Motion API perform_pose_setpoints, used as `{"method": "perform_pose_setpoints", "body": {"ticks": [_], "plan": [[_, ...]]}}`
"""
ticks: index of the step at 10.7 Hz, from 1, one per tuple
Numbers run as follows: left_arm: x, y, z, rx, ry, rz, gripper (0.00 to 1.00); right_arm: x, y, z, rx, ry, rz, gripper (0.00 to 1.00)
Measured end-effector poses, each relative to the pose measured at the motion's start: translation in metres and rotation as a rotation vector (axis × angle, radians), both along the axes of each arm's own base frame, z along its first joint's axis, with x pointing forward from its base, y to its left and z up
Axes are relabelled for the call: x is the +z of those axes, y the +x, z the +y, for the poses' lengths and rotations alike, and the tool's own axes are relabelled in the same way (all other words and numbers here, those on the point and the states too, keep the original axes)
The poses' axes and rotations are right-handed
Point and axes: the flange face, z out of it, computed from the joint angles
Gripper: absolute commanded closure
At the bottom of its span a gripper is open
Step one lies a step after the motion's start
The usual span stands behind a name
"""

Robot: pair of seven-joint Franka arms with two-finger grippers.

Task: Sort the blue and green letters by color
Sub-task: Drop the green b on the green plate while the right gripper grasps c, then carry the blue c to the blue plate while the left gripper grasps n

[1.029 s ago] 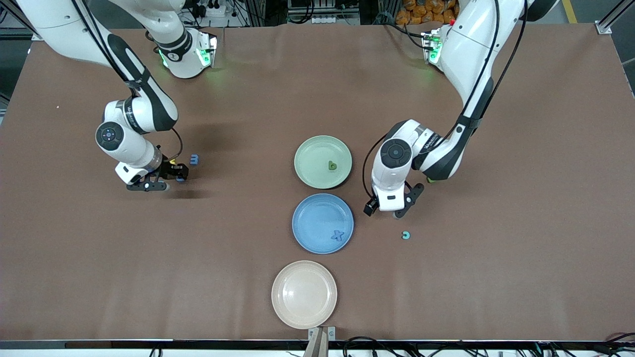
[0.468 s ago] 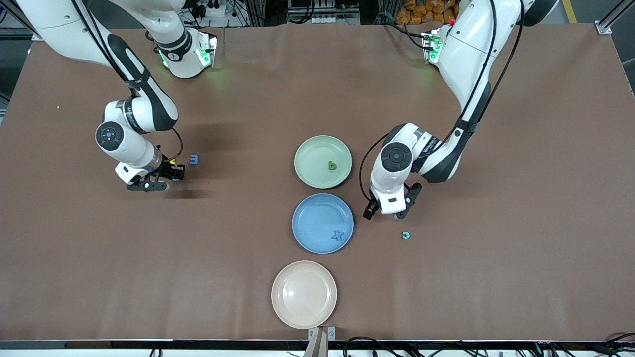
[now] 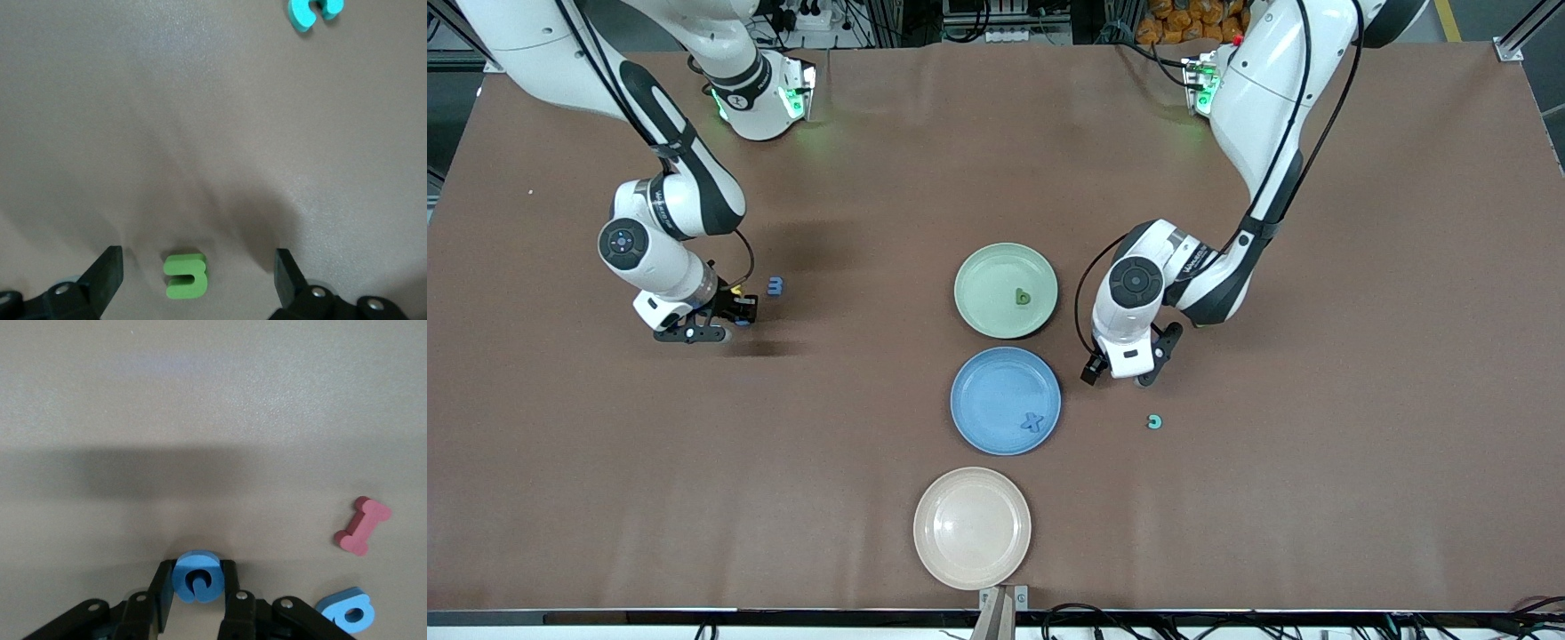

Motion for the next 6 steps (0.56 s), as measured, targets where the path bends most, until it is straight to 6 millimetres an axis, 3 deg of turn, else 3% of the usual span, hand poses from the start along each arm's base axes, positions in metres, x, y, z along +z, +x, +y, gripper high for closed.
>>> {"method": "perform_pose_setpoints", "body": {"ticks": [4,6], "plan": [[0.005,-0.005,-0.008,-0.012,-0.009,-0.003,0.0,0.003,0.003,0.004,-0.022,-0.001,0.0,1.0],[0.005,-0.006,-0.01,-0.016,-0.009,-0.001,0.0,0.081,0.063,0.082,-0.069,0.001,-0.016,1.0]]}}
